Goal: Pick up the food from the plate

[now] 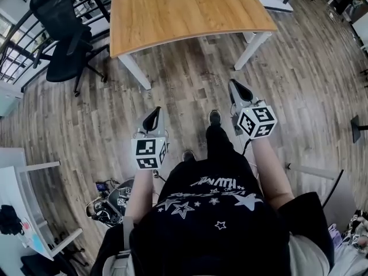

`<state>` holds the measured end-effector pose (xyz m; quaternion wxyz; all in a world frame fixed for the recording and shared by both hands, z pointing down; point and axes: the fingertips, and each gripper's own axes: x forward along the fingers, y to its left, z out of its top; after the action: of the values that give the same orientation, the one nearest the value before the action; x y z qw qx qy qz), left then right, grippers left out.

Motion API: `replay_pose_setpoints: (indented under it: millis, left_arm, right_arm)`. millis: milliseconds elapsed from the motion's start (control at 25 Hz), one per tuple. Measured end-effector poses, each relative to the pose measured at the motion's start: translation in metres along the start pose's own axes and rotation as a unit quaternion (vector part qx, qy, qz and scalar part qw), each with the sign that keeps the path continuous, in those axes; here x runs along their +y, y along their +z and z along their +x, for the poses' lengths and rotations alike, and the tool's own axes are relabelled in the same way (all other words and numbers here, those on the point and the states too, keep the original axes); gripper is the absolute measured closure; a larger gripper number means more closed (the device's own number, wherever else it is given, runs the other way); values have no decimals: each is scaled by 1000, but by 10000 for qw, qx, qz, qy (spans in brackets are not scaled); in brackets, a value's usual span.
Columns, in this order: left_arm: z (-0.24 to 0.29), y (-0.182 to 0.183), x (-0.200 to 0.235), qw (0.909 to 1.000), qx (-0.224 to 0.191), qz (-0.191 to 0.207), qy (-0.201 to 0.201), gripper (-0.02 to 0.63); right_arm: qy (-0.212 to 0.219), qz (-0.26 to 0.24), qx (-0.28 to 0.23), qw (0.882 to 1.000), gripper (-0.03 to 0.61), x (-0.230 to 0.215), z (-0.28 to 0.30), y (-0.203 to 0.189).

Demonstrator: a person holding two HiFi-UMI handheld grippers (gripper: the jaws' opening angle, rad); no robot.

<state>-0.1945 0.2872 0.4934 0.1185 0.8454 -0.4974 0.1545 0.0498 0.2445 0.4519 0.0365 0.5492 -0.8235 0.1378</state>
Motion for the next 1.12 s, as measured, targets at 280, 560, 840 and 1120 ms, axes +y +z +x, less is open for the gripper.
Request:
replay_pose_setpoints:
  millis: [280, 560, 840, 1120]
  left_arm:
    - [32, 15, 22, 9996, 66, -27, 256, 612]
    - [101, 46, 33, 9991, 85, -39, 409, 612]
    - [172, 85, 33, 9992, 79, -32, 396, 612]
    - [226, 115, 25, 9988, 93, 14, 472, 612]
  right_arm:
    - [174, 222, -55, 9996, 575, -33, 53, 12]
    - [526, 129, 81, 9985, 575, -73, 126, 28]
    - [565, 299, 19, 9980, 575, -131, 182, 59]
    - [649, 346, 39, 9973, 575, -181, 215, 75]
